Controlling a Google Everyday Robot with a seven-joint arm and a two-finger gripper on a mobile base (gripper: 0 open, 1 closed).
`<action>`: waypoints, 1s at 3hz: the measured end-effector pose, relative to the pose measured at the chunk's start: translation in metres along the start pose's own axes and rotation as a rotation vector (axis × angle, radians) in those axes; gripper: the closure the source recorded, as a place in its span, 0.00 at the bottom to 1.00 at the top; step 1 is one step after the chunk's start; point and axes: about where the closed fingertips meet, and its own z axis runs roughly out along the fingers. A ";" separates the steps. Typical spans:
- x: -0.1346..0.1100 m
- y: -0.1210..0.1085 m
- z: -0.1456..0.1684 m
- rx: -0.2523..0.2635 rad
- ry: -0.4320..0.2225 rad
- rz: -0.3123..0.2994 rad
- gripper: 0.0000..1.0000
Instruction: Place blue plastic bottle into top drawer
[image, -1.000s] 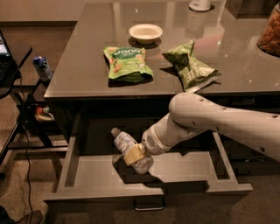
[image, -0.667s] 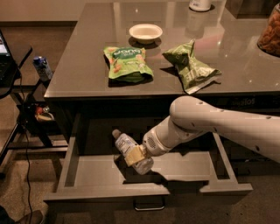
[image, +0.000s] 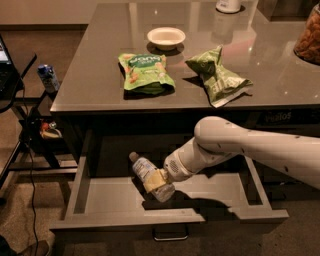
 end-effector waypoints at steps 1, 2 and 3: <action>0.005 -0.003 0.006 -0.014 0.006 0.013 1.00; 0.005 -0.003 0.006 -0.014 0.006 0.013 0.81; 0.005 -0.003 0.006 -0.014 0.006 0.013 0.58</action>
Offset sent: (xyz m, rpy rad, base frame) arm -0.0023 -0.0002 -0.0077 0.0080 0.0167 -0.0024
